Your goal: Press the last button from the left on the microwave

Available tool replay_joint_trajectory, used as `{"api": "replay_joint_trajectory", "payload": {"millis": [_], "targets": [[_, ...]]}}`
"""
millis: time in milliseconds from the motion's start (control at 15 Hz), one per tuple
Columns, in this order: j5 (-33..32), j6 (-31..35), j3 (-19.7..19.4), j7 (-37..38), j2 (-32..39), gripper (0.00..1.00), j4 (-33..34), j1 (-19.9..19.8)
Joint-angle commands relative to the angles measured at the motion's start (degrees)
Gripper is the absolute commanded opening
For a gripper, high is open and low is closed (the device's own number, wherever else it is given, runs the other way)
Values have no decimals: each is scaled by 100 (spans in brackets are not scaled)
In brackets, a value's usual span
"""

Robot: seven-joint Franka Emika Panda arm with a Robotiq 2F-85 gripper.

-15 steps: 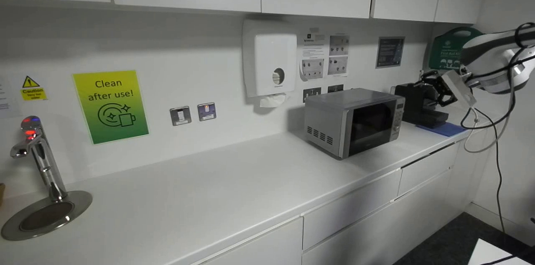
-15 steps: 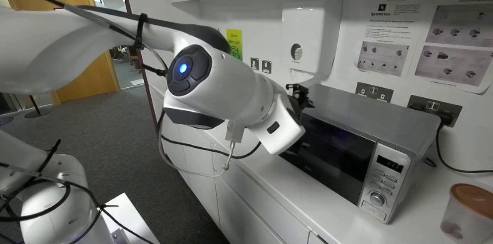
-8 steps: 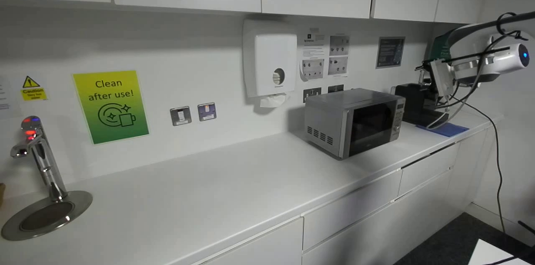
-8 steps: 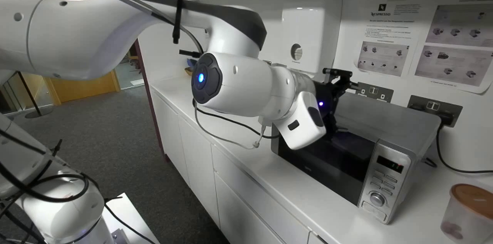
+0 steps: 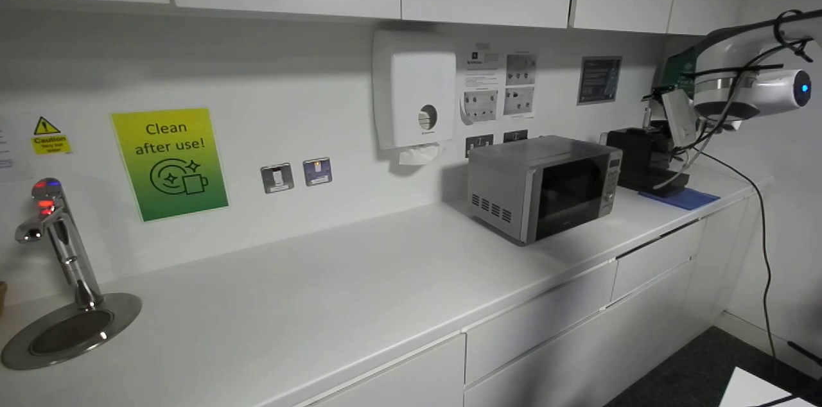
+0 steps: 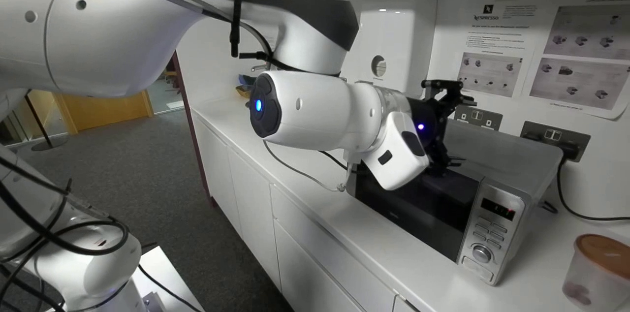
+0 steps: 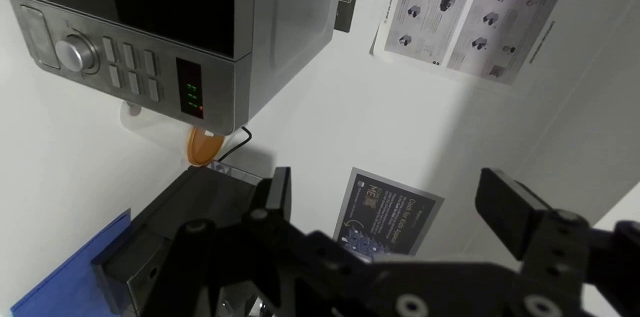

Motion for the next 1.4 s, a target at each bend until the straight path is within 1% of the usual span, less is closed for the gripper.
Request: {"api": "replay_joint_trajectory", "payload": {"millis": [0, 733, 867, 1067, 1133, 1333], "targets": [[0, 0, -1, -4, 1, 100, -2, 1], [0, 0, -1, -4, 6, 100, -3, 11], [234, 128, -13, -405, -221, 100, 10, 121], [595, 227, -82, -1123, -476, 100, -30, 182], [831, 205, -150, -1516, -532, 100, 1, 210], [1555, -76, -333, -2383, -469, 100, 38, 119]]}}
